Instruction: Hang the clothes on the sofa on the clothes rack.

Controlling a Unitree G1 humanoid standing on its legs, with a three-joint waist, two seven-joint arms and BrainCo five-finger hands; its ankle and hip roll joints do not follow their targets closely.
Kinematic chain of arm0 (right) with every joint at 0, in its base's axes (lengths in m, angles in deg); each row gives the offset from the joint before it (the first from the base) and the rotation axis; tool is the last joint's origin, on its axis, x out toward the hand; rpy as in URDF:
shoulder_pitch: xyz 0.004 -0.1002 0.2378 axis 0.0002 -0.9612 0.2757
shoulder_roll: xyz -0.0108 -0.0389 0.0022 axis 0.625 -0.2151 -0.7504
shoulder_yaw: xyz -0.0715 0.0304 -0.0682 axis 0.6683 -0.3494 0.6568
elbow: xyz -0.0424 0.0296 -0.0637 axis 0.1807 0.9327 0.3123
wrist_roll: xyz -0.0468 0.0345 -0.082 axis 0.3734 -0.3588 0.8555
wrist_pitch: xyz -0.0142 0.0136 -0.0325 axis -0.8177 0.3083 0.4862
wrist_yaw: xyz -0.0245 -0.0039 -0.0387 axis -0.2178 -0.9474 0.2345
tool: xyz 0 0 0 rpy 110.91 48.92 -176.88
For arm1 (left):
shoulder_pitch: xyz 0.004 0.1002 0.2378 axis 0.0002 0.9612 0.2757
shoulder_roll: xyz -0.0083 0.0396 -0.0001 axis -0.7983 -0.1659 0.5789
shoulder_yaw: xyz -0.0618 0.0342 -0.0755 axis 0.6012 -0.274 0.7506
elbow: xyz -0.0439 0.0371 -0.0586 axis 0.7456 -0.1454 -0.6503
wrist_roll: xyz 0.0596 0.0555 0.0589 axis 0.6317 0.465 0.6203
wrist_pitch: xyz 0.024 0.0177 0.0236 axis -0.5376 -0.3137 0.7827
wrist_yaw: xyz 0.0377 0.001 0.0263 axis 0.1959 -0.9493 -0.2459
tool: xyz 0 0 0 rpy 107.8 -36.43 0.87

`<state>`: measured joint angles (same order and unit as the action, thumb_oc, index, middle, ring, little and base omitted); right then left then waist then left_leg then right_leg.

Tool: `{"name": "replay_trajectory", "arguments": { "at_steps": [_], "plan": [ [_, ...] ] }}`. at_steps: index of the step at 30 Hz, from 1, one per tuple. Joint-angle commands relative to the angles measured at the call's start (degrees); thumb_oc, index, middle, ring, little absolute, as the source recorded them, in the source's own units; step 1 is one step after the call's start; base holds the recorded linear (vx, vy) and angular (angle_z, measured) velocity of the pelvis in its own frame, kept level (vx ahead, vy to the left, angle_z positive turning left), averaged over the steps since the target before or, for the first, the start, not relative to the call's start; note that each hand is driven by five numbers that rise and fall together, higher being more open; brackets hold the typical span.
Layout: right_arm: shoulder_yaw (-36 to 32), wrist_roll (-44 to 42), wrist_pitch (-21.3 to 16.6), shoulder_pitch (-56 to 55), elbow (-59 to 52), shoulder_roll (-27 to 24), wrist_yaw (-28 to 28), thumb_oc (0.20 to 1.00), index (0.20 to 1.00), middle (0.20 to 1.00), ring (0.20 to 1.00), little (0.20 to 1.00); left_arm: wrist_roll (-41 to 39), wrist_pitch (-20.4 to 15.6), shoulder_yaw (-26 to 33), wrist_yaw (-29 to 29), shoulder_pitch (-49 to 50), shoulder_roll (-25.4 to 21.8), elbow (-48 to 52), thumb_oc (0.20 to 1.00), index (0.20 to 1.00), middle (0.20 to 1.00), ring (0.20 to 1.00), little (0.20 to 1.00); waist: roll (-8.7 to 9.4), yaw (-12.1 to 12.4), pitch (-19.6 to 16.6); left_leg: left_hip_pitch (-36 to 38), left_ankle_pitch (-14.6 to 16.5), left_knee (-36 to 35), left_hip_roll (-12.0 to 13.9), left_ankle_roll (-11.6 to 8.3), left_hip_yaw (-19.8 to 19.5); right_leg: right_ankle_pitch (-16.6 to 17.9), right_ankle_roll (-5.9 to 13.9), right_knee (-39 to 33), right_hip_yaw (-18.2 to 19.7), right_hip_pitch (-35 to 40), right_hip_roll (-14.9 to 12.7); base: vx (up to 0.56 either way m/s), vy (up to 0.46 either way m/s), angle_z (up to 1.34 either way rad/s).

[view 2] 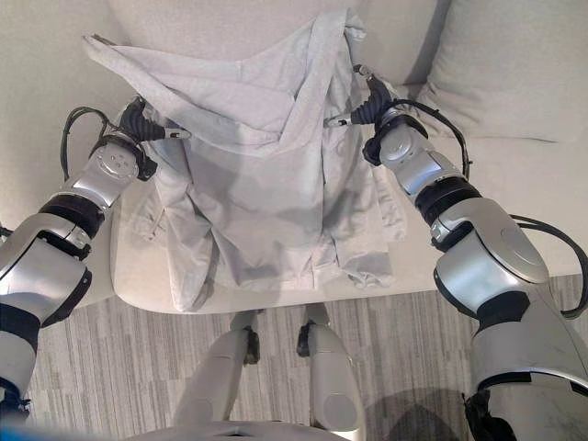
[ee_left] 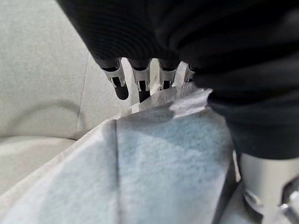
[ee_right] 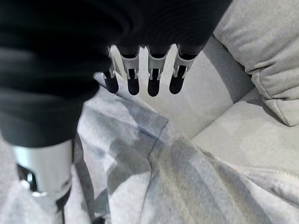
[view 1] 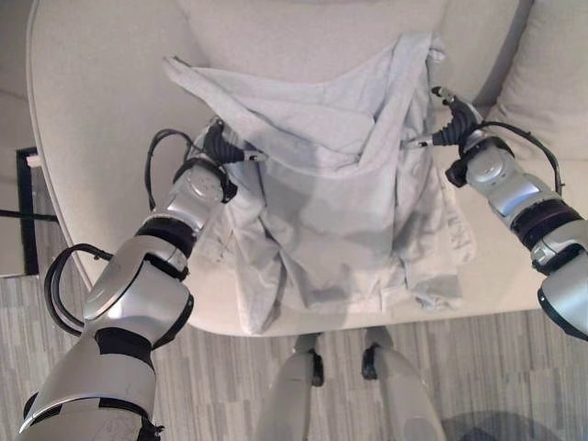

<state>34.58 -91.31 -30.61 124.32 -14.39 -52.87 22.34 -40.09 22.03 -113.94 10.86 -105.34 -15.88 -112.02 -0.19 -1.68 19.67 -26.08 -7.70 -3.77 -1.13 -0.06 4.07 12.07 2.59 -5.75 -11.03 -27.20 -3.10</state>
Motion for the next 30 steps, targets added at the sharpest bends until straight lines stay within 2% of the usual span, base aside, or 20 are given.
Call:
{"name": "replay_trajectory", "arguments": {
  "at_steps": [1, 19, 30],
  "plan": [
    [-0.66, -2.44, -1.67, 4.14, 3.78, 0.37, 0.6, 1.0, 1.0, 1.0, 1.0, 1.0, 2.82, -0.8, -3.59, -0.24, -5.16, -1.9, -3.89, 1.0, 1.0, 1.0, 1.0, 1.0, 0.18, -0.24, -1.69, -1.6, -3.43, -1.23, 0.49, -7.1, -2.15, 1.17, 10.71, 0.75, 3.61, -2.87, -2.16, 0.0, 0.0, 0.0],
    [-0.93, -2.56, -1.36, 7.18, 6.24, 2.19, 2.26, 1.0, 1.0, 1.0, 1.0, 1.0, 4.9, -0.54, -6.17, 0.25, -7.53, -1.92, -5.11, 1.0, 1.0, 1.0, 1.0, 1.0, -0.15, 0.05, -1.37, -1.9, -3.49, -1.23, 0.42, -6.95, -2.45, 1.2, 10.6, 0.75, 3.48, -3.19, -2.02, 0.0, 0.0, 0.0],
    [0.39, -2.92, -1.12, 12.12, 8.68, 3.25, 3.68, 1.0, 1.0, 1.0, 1.0, 1.0, 7.06, -0.6, -9.9, 1.32, -12.18, -1.49, -5.35, 1.0, 1.0, 1.0, 1.0, 1.0, -0.6, 0.57, -1.58, -3.04, -3.67, -1.23, 0.39, -6.96, -2.42, 1.48, 10.64, 0.75, 3.45, -4.25, -2.12, 0.0, 0.0, 0.0]
  ]
}}
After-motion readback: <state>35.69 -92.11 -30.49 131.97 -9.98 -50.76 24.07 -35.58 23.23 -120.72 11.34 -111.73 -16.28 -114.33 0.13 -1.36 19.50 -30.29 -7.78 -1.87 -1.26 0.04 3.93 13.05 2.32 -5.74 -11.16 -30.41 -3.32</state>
